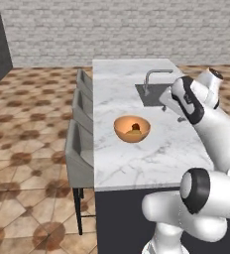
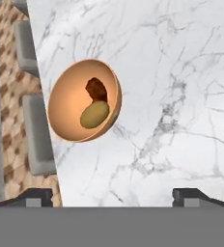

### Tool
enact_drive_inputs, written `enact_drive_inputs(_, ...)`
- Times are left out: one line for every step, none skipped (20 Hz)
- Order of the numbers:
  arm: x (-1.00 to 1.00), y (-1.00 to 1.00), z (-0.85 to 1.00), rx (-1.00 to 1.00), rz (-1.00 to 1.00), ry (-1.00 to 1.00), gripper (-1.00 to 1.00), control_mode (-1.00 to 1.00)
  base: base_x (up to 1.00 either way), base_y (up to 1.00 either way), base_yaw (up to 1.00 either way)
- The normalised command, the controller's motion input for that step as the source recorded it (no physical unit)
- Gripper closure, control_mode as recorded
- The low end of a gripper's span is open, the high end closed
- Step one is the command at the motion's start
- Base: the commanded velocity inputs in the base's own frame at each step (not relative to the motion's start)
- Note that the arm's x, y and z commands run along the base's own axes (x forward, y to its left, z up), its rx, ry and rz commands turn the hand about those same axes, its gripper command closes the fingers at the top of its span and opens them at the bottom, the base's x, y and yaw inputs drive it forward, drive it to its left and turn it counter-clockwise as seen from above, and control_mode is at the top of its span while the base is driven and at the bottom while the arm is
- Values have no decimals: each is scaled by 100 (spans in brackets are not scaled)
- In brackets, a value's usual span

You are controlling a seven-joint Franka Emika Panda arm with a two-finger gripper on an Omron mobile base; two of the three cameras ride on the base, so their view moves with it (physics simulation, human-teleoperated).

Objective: The microwave is finished heating the chicken drumstick and potato. Take the bowl containing the food and place it on the dining counter.

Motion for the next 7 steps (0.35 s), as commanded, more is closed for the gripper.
enact_drive_inputs(-100,9,91,-2,3,-24,-100,-100,0,0,0)
enact_drive_inputs(-100,14,89,-4,3,-25,-100,-100,0,0,0)
enact_drive_inputs(-100,17,88,-5,3,-26,-100,-100,0,0,0)
enact_drive_inputs(-100,21,84,-8,3,-27,-100,-100,0,0,0)
enact_drive_inputs(-100,24,81,-9,4,-28,-100,-100,0,0,0)
enact_drive_inputs(-100,32,76,-12,5,-27,-100,-100,0,0,0)
enact_drive_inputs(-100,36,71,-14,5,-27,-100,-100,0,0,0)
